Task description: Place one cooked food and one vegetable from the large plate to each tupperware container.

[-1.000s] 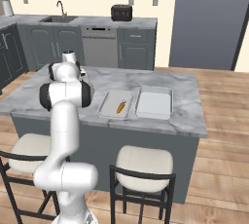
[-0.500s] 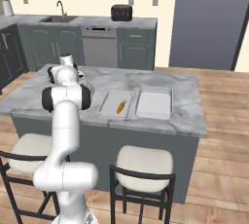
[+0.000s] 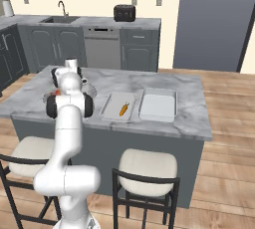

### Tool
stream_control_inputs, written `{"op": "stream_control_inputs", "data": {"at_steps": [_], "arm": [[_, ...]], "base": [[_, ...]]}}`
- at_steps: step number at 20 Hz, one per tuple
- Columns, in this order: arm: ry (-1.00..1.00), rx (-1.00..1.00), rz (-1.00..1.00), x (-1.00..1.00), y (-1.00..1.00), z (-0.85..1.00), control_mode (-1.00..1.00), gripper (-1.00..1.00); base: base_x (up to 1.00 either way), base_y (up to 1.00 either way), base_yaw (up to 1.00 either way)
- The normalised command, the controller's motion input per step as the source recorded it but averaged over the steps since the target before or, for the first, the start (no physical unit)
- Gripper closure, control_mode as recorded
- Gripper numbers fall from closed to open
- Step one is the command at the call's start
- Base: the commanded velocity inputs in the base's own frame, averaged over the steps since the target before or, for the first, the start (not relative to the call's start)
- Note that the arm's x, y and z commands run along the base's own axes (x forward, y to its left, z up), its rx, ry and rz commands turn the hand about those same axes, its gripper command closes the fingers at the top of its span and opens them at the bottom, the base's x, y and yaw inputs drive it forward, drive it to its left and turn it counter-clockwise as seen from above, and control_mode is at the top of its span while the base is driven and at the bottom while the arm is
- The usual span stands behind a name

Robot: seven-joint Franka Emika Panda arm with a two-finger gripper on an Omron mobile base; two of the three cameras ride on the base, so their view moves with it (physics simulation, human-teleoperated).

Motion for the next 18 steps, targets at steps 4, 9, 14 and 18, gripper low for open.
{"op": "stream_control_inputs", "data": {"at_steps": [4, 9, 14, 18], "arm": [[0.02, -0.01, 0.00, 0.23, 0.00, -0.06, -1.00, -1.00], [0.11, -0.01, 0.00, 0.00, 0.00, -0.36, -1.00, -1.00], [0.12, 0.00, 0.00, 0.00, 0.00, -0.19, -1.00, 1.00], [0.00, 0.05, 0.00, -0.34, -0.11, 0.08, -1.00, 1.00]], "base": [[0.00, 0.00, 0.00], [0.00, 0.00, 0.00], [0.00, 0.00, 0.00], [0.00, 0.00, 0.00]]}}
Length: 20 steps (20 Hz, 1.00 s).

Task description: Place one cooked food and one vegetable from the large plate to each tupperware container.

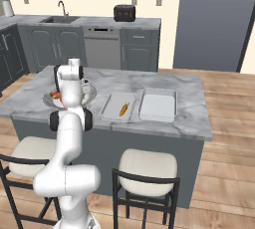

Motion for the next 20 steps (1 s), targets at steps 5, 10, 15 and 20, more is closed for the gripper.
{"op": "stream_control_inputs", "data": {"at_steps": [5, 10, 15, 20], "arm": [[-0.05, 0.17, 0.00, -0.87, -0.27, 0.88, -1.00, 1.00], [0.37, -0.09, -0.03, 0.05, -0.05, 0.42, -1.00, 1.00], [0.58, -0.15, -0.06, 0.01, -0.01, 0.80, -1.00, 1.00], [0.05, -0.33, -0.12, -0.48, -0.14, -0.03, -1.00, 1.00]], "base": [[0.00, 0.00, 0.00], [0.00, 0.00, 0.00], [0.00, 0.00, 0.00], [0.00, 0.00, 0.00]]}}
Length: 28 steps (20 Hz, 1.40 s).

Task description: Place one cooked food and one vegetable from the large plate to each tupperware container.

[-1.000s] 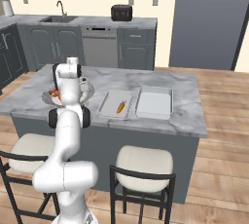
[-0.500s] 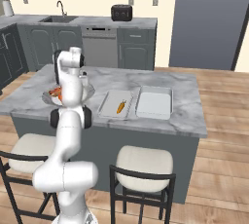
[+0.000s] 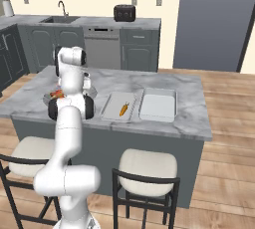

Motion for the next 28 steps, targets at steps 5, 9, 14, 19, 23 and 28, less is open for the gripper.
{"op": "stream_control_inputs", "data": {"at_steps": [5, 9, 14, 19, 23, 28], "arm": [[-0.51, 0.02, -0.03, -0.20, -0.35, 0.01, -1.00, 1.00], [-0.33, 0.00, -0.29, -0.29, -0.63, 0.05, -1.00, 1.00], [-0.37, 0.02, -0.19, -0.05, -0.83, 0.18, -1.00, 1.00], [-0.14, 0.03, -0.25, -0.04, -0.85, -0.08, -1.00, 1.00], [0.00, 0.10, -0.41, 0.50, -0.77, -0.22, -1.00, 1.00], [0.02, 0.00, -0.12, 0.20, -0.19, -0.06, -1.00, 1.00]], "base": [[0.00, 0.00, 0.00], [0.00, 0.00, 0.00], [0.00, 0.00, 0.00], [0.00, 0.00, 0.00], [0.00, 0.00, 0.00], [0.00, 0.00, 0.00]]}}
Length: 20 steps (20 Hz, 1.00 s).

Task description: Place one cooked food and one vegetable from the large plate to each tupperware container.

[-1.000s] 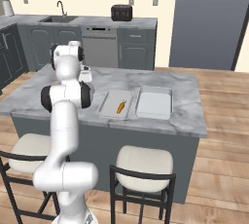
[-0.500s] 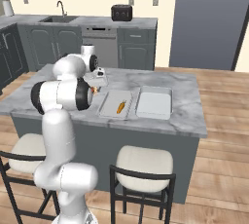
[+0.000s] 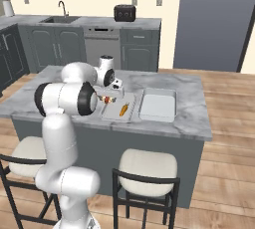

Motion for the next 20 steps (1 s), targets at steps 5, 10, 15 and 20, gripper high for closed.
{"op": "stream_control_inputs", "data": {"at_steps": [5, 10, 15, 20], "arm": [[0.00, -0.01, -0.05, 0.33, -0.12, -0.29, -1.00, 1.00], [0.04, -0.04, -0.11, 0.39, -0.08, -0.38, -1.00, 1.00], [0.01, -0.07, -0.07, 0.07, 0.00, -0.24, -1.00, 1.00], [0.02, 0.00, -0.02, -0.02, 0.00, 0.00, -1.00, -1.00]], "base": [[0.00, 0.00, 0.00], [0.00, 0.00, 0.00], [0.00, 0.00, 0.00], [0.00, 0.00, 0.00]]}}
